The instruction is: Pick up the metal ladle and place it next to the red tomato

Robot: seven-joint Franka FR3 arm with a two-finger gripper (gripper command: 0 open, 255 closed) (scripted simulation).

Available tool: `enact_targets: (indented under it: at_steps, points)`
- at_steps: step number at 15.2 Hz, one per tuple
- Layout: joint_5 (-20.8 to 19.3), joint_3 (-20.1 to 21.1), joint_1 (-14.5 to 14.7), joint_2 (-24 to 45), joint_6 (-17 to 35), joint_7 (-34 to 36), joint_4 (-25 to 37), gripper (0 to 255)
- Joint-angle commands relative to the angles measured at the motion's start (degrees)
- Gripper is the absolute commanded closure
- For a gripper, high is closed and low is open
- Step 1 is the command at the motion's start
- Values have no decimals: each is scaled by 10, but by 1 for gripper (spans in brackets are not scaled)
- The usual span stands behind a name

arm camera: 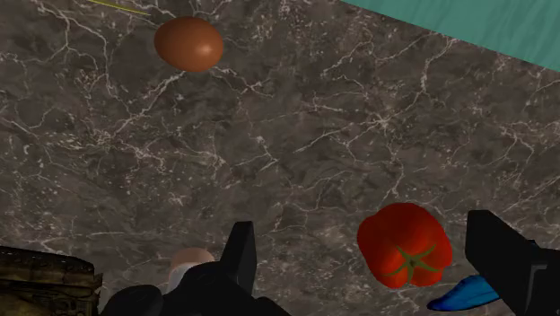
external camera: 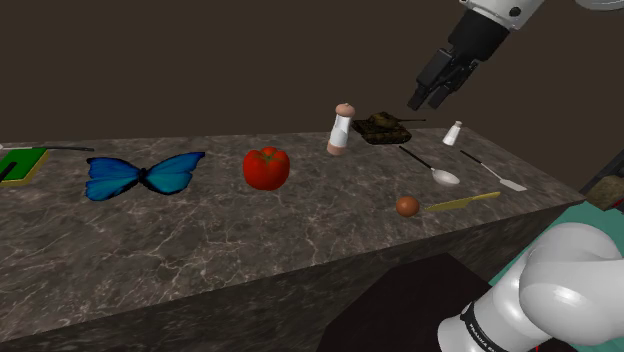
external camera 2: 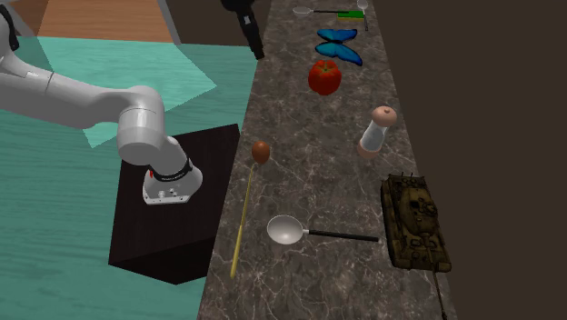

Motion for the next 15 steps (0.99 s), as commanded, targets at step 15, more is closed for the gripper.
enact_targets:
  at_steps: [15]
  points:
    - [-57,-123,-62,115,142,-94,-57,0]
